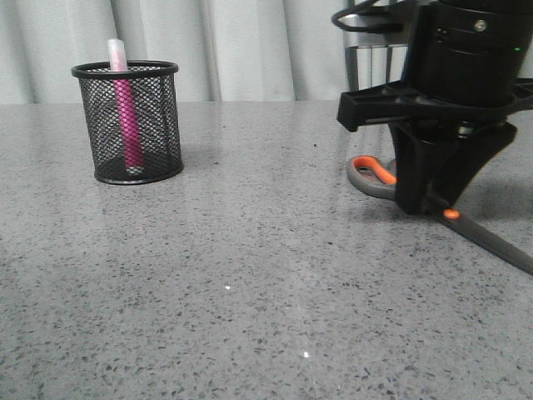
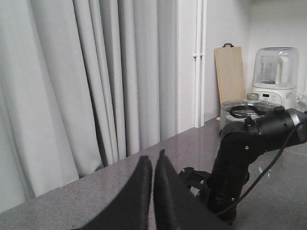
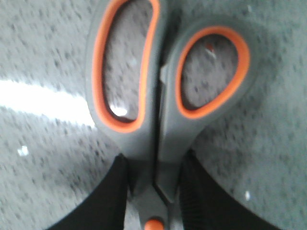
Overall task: Put pen and scissors into bin
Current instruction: 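Lift the scissors with the right gripper and carry them over the cup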
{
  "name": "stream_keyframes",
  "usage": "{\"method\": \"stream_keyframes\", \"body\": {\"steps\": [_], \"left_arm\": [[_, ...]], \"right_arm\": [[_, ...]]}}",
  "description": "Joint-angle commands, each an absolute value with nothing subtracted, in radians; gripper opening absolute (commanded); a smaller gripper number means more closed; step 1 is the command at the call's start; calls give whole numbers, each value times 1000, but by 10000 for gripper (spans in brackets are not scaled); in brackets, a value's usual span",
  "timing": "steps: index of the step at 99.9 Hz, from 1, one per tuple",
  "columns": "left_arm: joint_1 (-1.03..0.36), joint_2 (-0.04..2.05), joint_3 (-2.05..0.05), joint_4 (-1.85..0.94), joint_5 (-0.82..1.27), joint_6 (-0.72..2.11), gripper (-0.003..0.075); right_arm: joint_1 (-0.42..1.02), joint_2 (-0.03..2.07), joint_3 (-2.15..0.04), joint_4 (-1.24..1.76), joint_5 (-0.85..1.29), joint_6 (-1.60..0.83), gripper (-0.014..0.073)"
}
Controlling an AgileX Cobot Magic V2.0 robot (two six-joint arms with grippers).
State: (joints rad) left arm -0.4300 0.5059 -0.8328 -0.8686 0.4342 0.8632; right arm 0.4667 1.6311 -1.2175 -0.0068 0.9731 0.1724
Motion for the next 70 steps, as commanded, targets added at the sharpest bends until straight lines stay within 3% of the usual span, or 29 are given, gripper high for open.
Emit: {"method": "stream_keyframes", "body": {"steps": [1, 22, 35, 51, 70], "left_arm": [[-436, 512, -858, -904, 384, 854, -19], [-436, 512, -858, -904, 386, 854, -19], [-436, 512, -858, -904, 386, 854, -19], [-436, 512, -858, -904, 386, 854, -19], [-436, 512, -858, -904, 396, 854, -19]], "right_arm": [[485, 1571, -1299, -7, 896, 158, -64], [586, 1496, -1483, -7, 605, 158, -65], [650, 1498, -1517, -7, 293, 156, -70], [693, 1562, -1515, -10, -53, 156, -70], [692, 1694, -1515, -27, -293, 156, -70]]}}
